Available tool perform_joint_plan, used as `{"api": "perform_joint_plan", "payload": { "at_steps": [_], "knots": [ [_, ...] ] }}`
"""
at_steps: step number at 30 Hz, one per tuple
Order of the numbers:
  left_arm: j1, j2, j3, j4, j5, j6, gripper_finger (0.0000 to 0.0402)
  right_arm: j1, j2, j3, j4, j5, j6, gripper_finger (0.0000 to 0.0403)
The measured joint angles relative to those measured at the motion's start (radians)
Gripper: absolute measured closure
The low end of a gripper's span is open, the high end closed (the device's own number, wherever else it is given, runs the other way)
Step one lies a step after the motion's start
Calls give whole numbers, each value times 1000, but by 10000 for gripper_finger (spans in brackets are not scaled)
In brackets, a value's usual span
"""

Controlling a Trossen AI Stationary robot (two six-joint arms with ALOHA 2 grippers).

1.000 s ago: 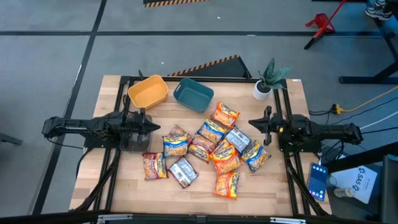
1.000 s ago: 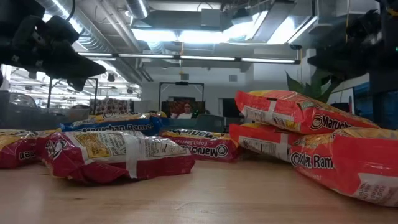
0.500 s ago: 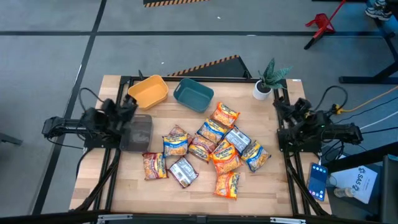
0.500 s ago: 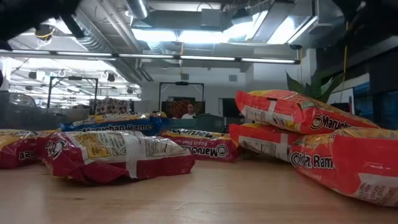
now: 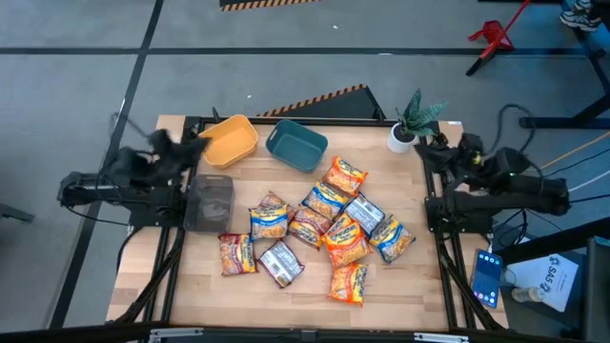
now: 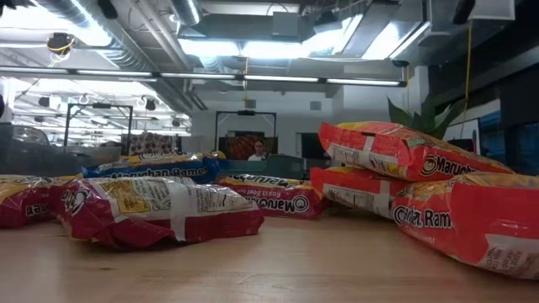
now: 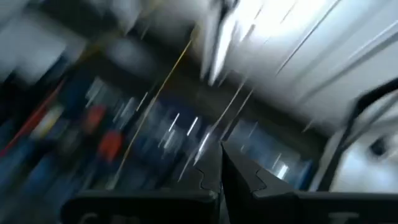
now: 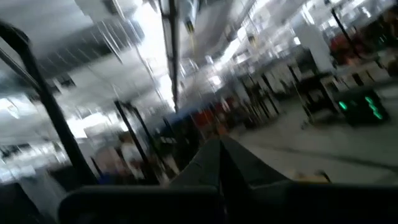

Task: Sort Maruchan noodles
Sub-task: Put the blue noodle pack into the black bin

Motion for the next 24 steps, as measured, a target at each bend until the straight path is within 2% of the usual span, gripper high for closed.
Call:
{"api": "perform_joint_plan", "payload": {
  "at_steps": [2, 4, 8, 14, 16, 20, 24],
  "knots": [
    [0, 98, 81, -148, 14, -55, 399, 0, 61, 60, -126, -4, 0, 401],
    [0, 194, 141, -229, 69, -51, 389, 0, 118, 103, -236, -28, 0, 392],
    [-2, 389, 228, -248, 194, -16, 359, 0, 219, 138, -357, -69, 2, 346],
    [-12, 624, 347, -429, 414, 75, 302, 0, 351, 139, -361, -202, 11, 247],
    [-10, 682, 387, -530, 443, 82, 284, 0, 410, 140, -352, -236, 28, 224],
    [12, 772, 439, -763, 469, 94, 264, 2, 567, 140, -309, -282, 55, 209],
    [33, 824, 446, -916, 478, 194, 261, 2, 738, 140, -200, -363, 57, 212]
  ]
}}
